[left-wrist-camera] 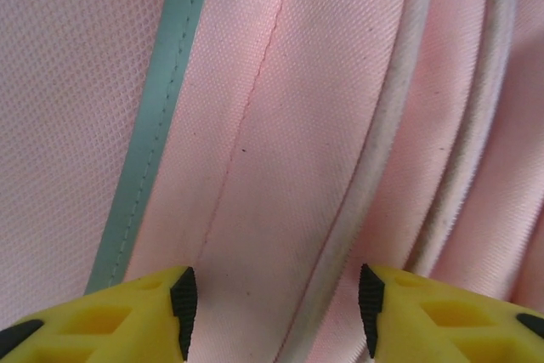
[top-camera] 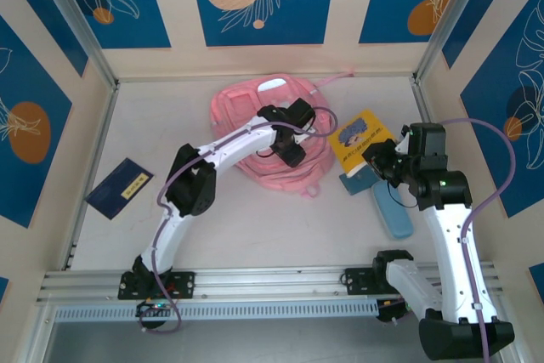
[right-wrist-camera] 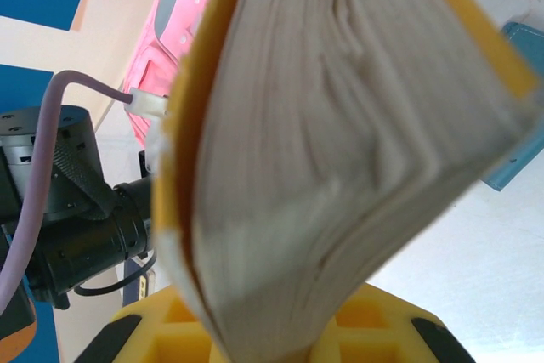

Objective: Pack books, pencil case, and school supplies into a backpack

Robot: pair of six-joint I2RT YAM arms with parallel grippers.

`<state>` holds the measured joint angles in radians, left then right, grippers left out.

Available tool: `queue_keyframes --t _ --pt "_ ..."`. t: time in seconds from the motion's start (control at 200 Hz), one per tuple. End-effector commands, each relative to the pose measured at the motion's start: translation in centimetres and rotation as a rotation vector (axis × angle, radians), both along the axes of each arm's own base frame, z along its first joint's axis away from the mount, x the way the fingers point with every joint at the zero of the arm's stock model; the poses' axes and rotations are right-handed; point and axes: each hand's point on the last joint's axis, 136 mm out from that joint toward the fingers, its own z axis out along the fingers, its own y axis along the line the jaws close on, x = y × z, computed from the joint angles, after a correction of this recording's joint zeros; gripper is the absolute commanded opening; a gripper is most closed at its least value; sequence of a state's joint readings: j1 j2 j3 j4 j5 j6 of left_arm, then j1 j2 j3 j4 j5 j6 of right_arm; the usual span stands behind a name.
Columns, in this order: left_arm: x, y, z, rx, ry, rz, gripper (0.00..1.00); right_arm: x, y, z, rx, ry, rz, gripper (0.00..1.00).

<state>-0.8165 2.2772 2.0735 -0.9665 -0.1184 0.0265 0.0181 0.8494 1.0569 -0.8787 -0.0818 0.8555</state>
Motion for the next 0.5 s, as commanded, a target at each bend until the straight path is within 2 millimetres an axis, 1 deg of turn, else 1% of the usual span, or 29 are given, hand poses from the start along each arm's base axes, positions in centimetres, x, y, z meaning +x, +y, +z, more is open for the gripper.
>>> queue_keyframes --t 0.0,0.075,0.14,0.25,0.295,0.38,0.495 --pt "0.5 0.6 -0.4 0.061 -0.025 -0.007 0.5 0.2 0.4 1.3 0.021 -0.069 0.021 0.06" --pt "1.0 0.7 -0.2 0.069 -0.049 0.006 0.46 0.1 0.5 1.2 0.023 -0.066 0.023 0.06" --pt "1.3 0.6 0.1 0.065 -0.066 0.017 0.38 0.0 0.4 1.3 0.022 -0.067 0.02 0.06" --pt "1.8 0.5 1.3 0.044 -0.093 0.04 0.19 -0.3 0.2 1.3 0.015 -0.067 0.014 0.06" --pt "2.0 0.5 2.1 0.029 -0.109 0.055 0.14 -0.5 0.2 1.3 0.009 -0.069 0.013 0.06" --pt "2.0 0.4 4.6 -0.019 -0.135 0.072 0.07 -1.1 -0.2 1.5 -0.023 -0.064 0.013 0.07" --pt "1.5 0.2 8.5 -0.131 -0.149 0.1 0.04 -2.1 -0.7 2.1 -0.1 -0.037 0.042 0.07"
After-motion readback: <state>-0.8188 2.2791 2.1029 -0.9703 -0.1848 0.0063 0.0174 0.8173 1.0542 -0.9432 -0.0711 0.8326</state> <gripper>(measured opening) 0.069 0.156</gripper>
